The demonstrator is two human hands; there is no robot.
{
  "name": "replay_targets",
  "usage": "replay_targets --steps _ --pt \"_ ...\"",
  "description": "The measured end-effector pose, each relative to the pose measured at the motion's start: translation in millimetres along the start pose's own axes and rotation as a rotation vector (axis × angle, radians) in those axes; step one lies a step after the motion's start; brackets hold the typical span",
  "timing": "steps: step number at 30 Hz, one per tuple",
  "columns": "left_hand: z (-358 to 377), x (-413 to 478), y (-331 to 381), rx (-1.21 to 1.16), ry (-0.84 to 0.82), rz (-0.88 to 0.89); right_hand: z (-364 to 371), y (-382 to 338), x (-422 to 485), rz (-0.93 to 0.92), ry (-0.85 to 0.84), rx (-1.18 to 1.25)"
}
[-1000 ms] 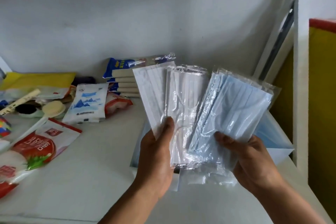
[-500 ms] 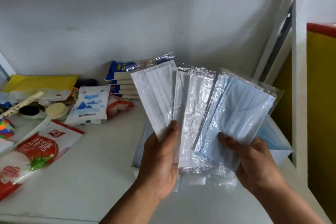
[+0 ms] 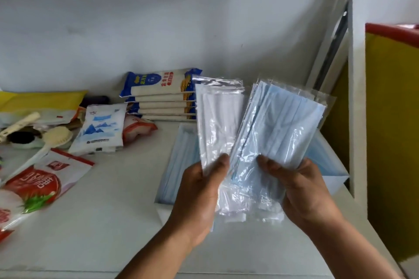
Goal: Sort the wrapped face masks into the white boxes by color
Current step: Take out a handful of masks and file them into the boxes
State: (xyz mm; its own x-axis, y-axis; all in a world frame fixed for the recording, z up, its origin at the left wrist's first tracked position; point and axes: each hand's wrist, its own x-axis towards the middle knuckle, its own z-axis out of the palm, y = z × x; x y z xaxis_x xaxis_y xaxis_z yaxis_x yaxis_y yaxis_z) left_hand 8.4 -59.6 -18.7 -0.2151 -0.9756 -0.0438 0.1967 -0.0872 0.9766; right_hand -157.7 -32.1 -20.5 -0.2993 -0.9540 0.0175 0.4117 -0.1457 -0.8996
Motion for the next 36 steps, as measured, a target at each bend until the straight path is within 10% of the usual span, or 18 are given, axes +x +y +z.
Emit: replay_targets --steps 8,22,30,36 --pt "-28.9 15.6 47.8 -0.434 0.275 0.165 -10.7 -31.6 5.1 -0.008 0.156 0.056" --pt "-53.2 25.4 37.6 0.462 0.266 0.249 -12.1 -28.9 8.5 0.075 0.157 0.030" --pt "-53.8 31.7 54.9 -0.020 0.425 0.085 -16.0 -26.1 9.2 0.102 0.161 -0.012" --pt "-57.1 28.5 34.4 0.550 0.309 0.111 -16.3 -25.3 10.6 0.115 0.171 -0.016"
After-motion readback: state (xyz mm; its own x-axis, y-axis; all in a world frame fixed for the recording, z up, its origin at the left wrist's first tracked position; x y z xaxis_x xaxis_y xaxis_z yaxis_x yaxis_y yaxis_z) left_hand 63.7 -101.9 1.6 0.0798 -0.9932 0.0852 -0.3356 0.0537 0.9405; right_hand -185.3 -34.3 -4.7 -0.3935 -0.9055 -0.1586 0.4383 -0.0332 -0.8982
